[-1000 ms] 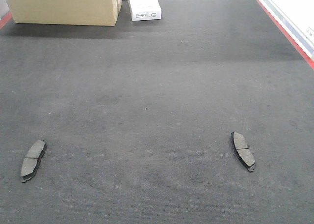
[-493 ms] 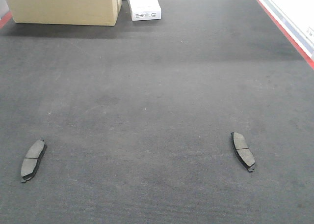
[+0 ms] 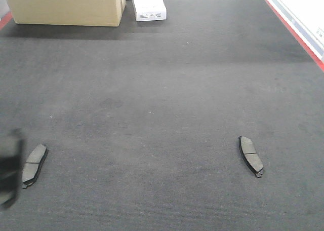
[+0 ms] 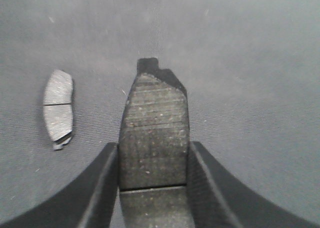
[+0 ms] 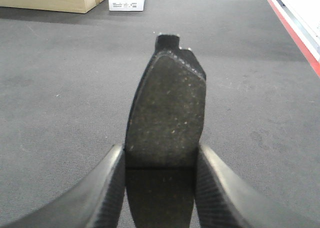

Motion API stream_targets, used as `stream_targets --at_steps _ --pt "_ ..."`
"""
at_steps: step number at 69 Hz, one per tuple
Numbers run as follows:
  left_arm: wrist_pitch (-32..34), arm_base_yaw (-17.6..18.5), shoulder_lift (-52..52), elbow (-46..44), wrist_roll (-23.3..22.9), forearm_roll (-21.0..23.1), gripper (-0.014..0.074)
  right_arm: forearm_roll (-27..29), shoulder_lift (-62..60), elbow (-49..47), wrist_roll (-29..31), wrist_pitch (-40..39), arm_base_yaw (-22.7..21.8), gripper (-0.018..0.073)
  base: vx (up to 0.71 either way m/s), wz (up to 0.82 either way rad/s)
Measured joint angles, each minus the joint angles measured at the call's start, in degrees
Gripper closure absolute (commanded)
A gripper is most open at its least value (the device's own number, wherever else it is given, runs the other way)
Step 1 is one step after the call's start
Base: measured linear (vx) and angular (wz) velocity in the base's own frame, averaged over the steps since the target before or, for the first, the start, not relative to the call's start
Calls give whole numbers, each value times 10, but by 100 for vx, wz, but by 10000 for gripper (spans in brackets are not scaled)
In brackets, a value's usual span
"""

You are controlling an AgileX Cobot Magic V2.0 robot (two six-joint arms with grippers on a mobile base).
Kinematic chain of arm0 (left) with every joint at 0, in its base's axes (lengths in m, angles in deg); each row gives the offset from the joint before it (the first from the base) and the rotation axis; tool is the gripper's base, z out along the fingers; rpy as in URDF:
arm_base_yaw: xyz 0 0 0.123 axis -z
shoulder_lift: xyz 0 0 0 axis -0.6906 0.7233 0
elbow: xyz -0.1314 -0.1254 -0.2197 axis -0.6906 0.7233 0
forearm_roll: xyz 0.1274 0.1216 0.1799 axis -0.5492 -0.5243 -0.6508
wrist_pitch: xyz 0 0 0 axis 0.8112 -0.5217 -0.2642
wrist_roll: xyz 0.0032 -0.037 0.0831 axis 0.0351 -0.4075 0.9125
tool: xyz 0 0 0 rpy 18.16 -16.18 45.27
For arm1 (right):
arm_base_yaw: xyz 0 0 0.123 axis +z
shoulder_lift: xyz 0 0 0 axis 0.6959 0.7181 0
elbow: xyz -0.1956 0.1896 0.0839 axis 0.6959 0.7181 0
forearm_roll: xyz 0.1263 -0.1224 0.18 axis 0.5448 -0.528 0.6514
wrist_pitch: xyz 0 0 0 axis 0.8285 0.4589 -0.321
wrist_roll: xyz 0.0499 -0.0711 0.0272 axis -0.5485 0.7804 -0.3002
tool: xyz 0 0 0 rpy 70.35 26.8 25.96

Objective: Move and align brake pads A on conveyor
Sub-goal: 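Lower the left gripper's pad onto the belt beside the nearest placed pad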

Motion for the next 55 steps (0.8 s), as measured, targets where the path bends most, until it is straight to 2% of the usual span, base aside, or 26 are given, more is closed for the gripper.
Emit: stream_targets --at_steps 14,34,45,55 --pt "62 0 165 -41 -8 0 573 0 0 0 0 0 0 561 0 0" --pt "146 0 339 -60 -15 10 549 0 0 0 0 0 0 561 0 0" --pt "172 0 426 -79 -16 24 479 0 0 0 0 0 0 561 0 0" --pt "175 0 497 -123 -16 25 345 0 0 0 0 0 0 561 0 0"
